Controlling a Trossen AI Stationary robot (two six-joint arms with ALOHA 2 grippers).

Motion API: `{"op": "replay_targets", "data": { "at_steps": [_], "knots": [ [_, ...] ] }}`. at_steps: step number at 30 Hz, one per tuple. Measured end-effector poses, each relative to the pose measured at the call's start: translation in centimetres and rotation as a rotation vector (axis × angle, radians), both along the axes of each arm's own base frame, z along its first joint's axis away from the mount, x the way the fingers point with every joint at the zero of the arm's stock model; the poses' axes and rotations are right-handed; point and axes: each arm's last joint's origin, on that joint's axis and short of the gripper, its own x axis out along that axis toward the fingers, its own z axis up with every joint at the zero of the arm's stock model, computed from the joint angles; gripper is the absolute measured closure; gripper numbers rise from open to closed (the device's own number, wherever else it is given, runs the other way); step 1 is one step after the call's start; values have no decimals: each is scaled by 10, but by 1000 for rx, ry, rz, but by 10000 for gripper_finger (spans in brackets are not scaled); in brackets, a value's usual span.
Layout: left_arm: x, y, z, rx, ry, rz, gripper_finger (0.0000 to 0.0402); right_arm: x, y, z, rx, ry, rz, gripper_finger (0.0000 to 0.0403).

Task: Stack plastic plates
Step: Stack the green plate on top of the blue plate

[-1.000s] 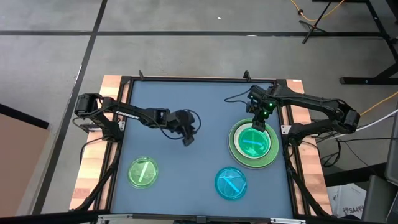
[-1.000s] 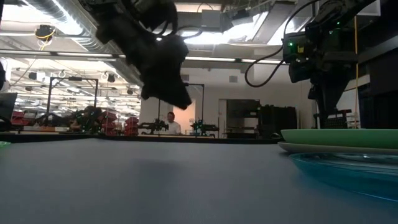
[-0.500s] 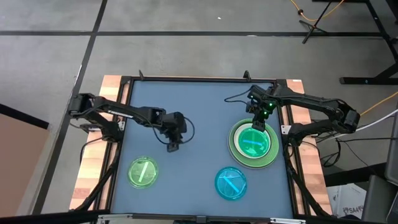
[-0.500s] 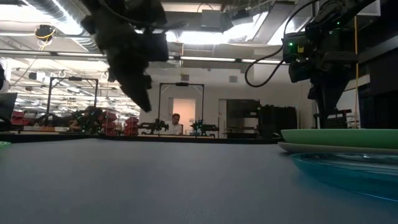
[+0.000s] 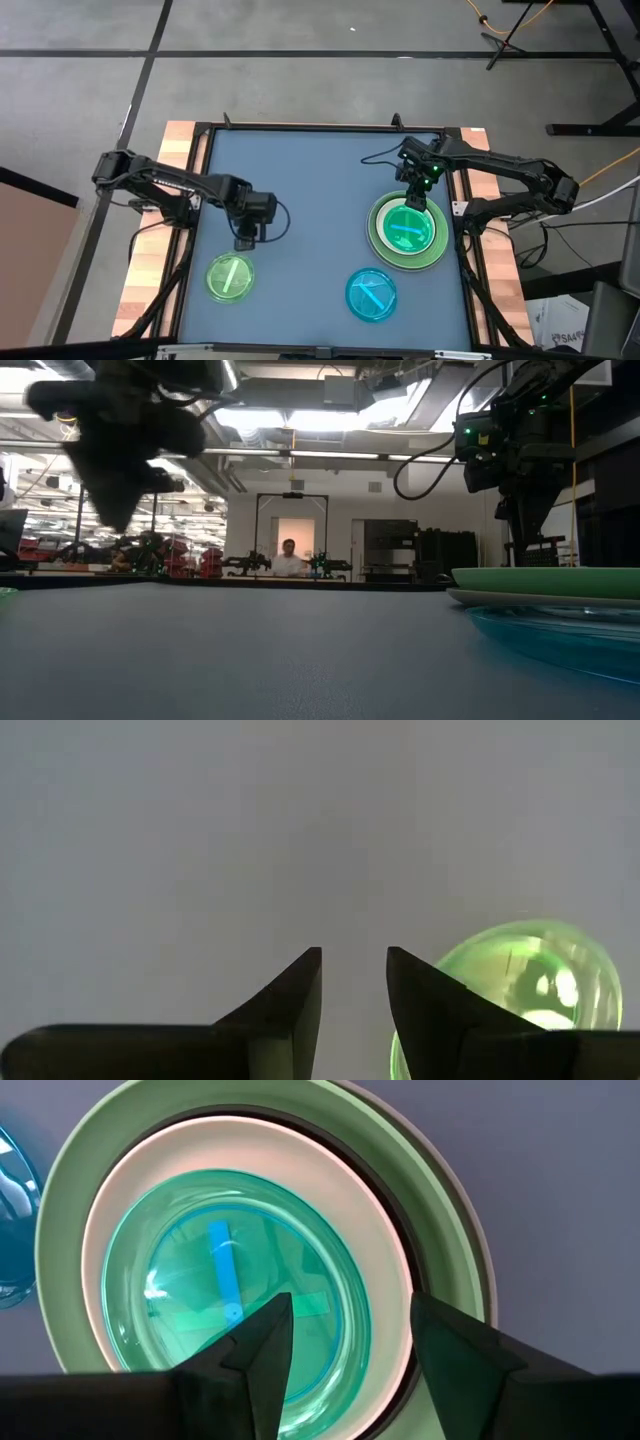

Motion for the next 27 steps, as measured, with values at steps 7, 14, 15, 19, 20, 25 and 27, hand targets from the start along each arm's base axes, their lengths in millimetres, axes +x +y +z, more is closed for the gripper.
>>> {"op": "replay_targets", "data": {
  "at_steps": [7, 14, 15, 19, 20, 25, 27],
  "knots": [
    [-8, -8, -2, 14, 88, -38, 294, 0, 0, 0, 0, 0, 0, 210],
    [-11, -18, -2, 48, 96, -91, 294, 0, 0, 0, 0, 0, 0, 210],
    [-11, -20, -2, 49, 96, -101, 294, 0, 0, 0, 0, 0, 0, 210],
    [-13, -30, -2, 51, 95, -144, 294, 0, 0, 0, 0, 0, 0, 210],
    [-14, -32, -2, 52, 94, -155, 294, 0, 0, 0, 0, 0, 0, 210],
    [-17, -46, -2, 54, 92, -220, 294, 0, 0, 0, 0, 0, 0, 210],
    [-19, -51, -2, 54, 90, -234, 294, 0, 0, 0, 0, 0, 0, 210]
  ]
}}
